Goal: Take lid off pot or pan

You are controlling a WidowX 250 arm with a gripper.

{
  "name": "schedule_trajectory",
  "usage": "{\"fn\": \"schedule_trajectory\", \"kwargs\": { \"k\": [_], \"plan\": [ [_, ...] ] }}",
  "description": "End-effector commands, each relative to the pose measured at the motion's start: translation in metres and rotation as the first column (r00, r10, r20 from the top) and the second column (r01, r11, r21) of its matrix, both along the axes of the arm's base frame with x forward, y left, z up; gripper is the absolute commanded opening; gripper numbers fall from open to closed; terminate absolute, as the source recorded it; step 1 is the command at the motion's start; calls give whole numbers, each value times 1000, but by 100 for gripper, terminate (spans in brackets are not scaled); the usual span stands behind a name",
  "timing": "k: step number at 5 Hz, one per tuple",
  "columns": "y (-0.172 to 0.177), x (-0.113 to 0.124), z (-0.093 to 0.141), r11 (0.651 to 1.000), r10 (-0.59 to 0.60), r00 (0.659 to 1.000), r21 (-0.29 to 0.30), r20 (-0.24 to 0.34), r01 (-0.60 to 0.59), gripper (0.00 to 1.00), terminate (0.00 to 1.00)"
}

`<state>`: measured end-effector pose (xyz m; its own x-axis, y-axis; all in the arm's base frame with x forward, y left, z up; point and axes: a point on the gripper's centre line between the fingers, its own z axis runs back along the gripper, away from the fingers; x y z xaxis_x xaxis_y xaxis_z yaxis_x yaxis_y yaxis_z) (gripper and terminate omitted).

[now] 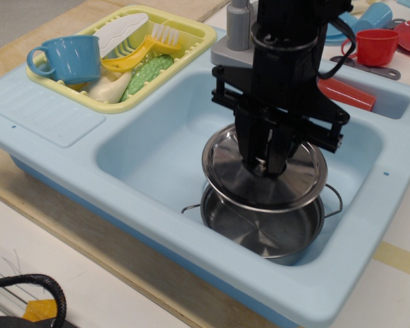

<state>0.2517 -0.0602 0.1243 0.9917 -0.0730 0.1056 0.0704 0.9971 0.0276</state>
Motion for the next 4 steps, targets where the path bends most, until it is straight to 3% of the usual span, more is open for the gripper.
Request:
{"fn": "schedule_trajectory", "kwargs": {
  "k": [1,3,4],
  "plan": [
    [27,33,4,1000,-20,996,-11,82,21,0,0],
    [48,52,-6,999,16,994,28,107,-20,0,0],
    [55,54,-10,999,23,996,23,91,-25,100,0]
  ]
}}
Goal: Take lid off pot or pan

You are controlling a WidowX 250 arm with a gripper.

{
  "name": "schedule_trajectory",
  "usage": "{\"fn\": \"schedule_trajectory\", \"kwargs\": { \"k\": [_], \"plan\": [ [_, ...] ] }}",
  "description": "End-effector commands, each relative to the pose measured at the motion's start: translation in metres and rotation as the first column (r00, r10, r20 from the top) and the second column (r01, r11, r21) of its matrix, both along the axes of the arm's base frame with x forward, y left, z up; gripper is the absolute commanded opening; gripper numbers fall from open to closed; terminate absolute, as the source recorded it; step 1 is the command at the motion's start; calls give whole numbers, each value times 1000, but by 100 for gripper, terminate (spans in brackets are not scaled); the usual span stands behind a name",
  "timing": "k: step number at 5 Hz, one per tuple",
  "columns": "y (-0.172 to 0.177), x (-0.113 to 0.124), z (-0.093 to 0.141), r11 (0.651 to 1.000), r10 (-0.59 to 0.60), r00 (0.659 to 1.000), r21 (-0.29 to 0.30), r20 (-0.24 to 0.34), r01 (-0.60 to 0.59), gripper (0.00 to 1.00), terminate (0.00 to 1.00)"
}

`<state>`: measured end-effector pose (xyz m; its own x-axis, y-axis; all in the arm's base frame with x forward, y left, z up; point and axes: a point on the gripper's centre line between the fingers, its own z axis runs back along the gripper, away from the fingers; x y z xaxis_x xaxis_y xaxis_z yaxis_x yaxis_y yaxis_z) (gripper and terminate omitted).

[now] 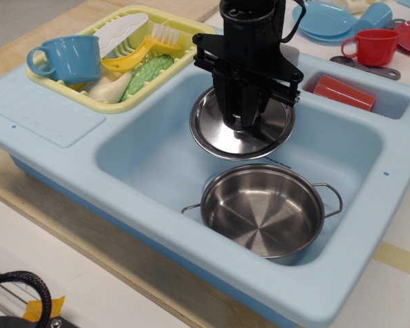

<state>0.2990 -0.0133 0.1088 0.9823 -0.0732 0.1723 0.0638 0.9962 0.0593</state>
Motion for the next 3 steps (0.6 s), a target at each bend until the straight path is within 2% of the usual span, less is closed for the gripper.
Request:
{"fn": "schedule_trajectory", "kwargs": {
  "k": [1,2,3],
  "plan": [
    [8,6,5,1000,20,1000,-4,22,-20,100,0],
    [8,6,5,1000,20,1000,-4,22,-20,100,0],
    [8,6,5,1000,20,1000,-4,22,-20,100,100]
  ]
}}
